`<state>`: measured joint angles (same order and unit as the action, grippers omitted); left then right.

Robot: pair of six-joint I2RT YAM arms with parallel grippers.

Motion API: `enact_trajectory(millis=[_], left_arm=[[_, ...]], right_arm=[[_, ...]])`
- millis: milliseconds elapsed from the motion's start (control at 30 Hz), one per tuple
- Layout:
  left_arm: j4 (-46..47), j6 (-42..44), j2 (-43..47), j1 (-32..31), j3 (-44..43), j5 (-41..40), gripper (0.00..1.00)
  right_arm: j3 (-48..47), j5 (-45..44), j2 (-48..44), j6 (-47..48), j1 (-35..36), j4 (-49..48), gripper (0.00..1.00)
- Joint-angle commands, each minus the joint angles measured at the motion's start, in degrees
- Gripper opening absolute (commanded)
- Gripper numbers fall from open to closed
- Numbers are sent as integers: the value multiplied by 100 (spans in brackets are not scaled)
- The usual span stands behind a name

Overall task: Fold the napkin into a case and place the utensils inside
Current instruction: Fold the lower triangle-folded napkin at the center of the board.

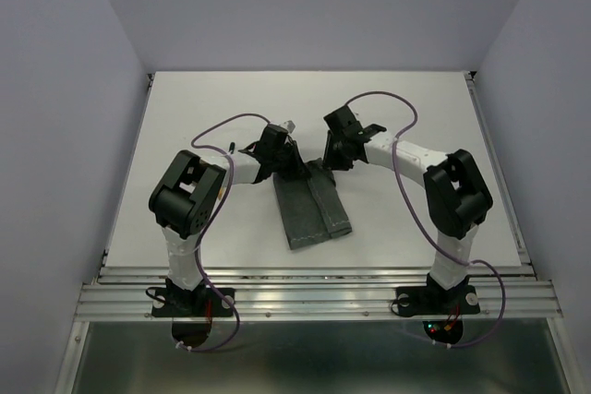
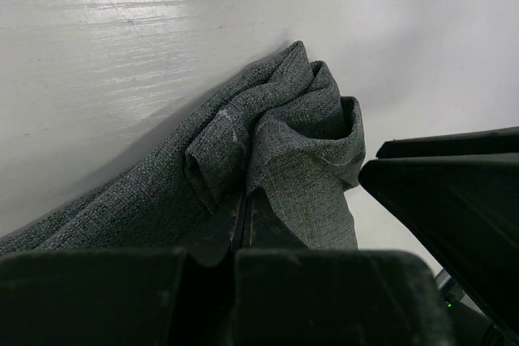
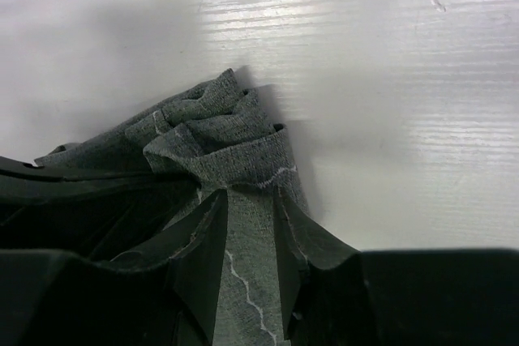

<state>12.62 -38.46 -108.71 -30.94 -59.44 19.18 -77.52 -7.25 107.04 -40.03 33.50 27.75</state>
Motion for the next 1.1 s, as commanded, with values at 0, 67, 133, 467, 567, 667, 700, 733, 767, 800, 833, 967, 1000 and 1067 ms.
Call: enact_trajectory(millis=[0,67,133,467,567,667,700,733,767,800,833,967,1000,1067], left_arm=[[30,198,-10,53,-6,182,0],[30,207,-10,53,-6,191,0],[47,233,-28,53,3,218,0],[-145,339,-46,53,-85,236,0],[-286,400,60,53,-85,174,13],[-436,514,349,53,20,68,32],[-540,549,428,53,46,-27,35],[-611,611,577,53,64,-80,37],[-681,637,631,53,82,-229,38],[-795,655,762,62,99,-291,38],[-823,664,824,88,151,-344,38],[-823,585,1035,149,222,-415,38],[-779,568,1088,150,222,-424,38],[-779,489,1088,158,188,-468,38]], right_arm=[[-369,144,263,74,34,-226,34],[-440,223,378,92,34,-278,32],[-457,398,510,83,34,-375,31],[-458,830,906,13,140,-648,28],[-431,760,985,-13,140,-604,28],[-352,751,994,-40,140,-604,28],[-335,751,994,-57,140,-604,29],[-317,760,985,-57,140,-604,29],[-317,751,976,-57,140,-604,28],[-308,681,959,-57,140,-604,29],[-308,602,941,-49,140,-604,29],[-317,584,880,-31,140,-586,29],[-325,593,880,-22,140,-569,29],[-343,610,862,-22,140,-560,29]])
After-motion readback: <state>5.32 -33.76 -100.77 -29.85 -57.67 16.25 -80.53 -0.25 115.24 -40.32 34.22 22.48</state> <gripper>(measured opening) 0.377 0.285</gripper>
